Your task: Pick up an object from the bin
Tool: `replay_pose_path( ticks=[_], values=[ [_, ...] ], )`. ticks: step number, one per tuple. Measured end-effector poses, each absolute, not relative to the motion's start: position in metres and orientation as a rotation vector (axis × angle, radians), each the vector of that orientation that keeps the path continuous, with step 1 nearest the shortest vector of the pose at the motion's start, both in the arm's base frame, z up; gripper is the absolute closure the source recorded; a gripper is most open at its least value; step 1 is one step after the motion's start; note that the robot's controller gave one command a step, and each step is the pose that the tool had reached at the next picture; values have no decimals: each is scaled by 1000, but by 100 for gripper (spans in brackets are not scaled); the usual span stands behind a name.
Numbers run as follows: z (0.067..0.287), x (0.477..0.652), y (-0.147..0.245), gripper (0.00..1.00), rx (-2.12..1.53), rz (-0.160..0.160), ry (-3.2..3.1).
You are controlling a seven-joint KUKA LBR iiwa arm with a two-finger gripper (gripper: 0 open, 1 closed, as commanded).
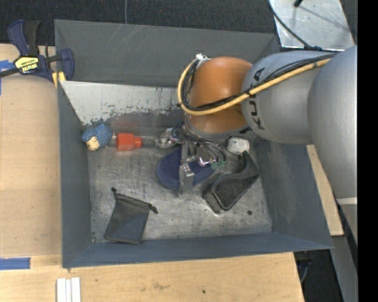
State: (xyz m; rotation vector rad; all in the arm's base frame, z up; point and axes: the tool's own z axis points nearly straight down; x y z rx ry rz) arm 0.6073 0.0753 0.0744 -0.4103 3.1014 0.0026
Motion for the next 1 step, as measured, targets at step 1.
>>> replay_pose_path(
  ticks=[1],
  values=[
    [78, 610, 79, 100, -411, 4, 3089]
  ],
)
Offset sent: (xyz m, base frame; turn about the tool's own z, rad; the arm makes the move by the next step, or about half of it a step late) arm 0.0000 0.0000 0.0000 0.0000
